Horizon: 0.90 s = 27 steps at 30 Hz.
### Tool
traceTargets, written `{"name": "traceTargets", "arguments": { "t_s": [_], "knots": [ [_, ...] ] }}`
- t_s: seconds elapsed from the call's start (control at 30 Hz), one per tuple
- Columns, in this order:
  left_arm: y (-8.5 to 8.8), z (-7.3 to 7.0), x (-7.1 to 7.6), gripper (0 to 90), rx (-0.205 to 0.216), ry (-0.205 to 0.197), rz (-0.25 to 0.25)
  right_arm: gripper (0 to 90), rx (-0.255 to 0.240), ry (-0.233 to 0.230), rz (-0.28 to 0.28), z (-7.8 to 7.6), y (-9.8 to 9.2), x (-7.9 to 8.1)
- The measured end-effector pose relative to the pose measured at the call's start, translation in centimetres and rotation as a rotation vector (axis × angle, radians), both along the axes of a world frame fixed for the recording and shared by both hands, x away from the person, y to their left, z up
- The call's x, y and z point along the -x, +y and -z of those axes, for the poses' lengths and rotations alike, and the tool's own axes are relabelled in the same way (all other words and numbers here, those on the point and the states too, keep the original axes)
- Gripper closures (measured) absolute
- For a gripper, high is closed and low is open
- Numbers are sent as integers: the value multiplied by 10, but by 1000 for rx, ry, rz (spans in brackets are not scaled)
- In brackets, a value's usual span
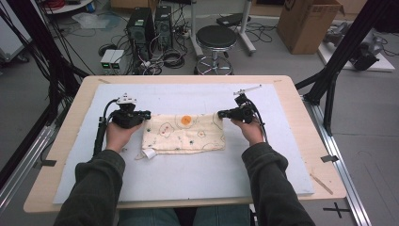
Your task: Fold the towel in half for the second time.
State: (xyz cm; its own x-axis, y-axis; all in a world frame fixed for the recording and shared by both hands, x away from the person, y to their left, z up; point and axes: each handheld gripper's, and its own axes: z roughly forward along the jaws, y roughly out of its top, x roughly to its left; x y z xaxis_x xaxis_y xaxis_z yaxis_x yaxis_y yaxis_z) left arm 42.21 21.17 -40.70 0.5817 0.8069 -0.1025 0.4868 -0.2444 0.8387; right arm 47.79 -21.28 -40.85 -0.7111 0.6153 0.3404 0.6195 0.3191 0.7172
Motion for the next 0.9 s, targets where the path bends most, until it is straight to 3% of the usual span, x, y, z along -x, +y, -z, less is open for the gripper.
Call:
{"name": "traceTargets", "arguments": {
  "t_s": [0.3,0.9],
  "knots": [
    [1,6,9,855,7,-10,12,842,3,-7,-15,-2,3,7],
    [3,1,30,853,-2,-57,72,841,-7,-30,-44,-6,-2,22]
  ]
}}
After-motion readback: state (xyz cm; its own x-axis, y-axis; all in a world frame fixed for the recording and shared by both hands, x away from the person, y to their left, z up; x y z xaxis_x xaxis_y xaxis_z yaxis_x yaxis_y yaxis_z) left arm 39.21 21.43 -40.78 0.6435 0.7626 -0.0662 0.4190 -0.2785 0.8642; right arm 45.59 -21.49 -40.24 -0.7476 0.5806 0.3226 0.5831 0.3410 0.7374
